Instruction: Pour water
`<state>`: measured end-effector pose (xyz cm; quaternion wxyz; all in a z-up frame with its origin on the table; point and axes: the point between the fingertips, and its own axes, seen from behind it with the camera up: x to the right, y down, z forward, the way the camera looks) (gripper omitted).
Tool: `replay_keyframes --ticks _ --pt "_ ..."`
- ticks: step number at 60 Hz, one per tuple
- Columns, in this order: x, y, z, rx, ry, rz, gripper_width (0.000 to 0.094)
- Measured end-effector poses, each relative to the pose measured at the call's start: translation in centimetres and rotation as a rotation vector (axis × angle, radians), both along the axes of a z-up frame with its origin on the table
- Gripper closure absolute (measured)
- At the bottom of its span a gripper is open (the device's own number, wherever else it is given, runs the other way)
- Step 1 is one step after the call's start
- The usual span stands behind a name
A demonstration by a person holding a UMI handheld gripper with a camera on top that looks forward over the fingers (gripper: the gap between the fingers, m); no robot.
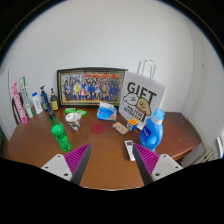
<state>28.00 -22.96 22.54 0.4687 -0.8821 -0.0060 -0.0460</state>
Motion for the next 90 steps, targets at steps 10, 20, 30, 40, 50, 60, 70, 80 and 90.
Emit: replay_keyframes --ticks 10,20,30,40,50,60,70,80,90 --pt "-2.3 0.0 -0.8 -0.025 0.002 0.016 0.0079" --pt "-7.2 0.8 -2.6 -0.02 0.036 0.101 0.0076" --pt "-15.3 2.9 -4.7 0.016 0.1 0.188 0.008" --pt "-21.5 7.5 -7.6 0.09 0.143 0.197 0.0077" --pt "-23.7 12.9 -10.5 0.165 0.16 0.141 0.0082" --pt "-24.0 16.0 -13.1 0.212 0.153 0.078 0.0279" --pt "-24.2 16.7 -12.9 0.28 0.109 0.075 0.0445" --pt "-24.3 16.5 -12.8 0.291 0.083 0.056 0.0611" --pt "-27.7 17.6 -8.8 0.331 0.138 0.075 0.0623"
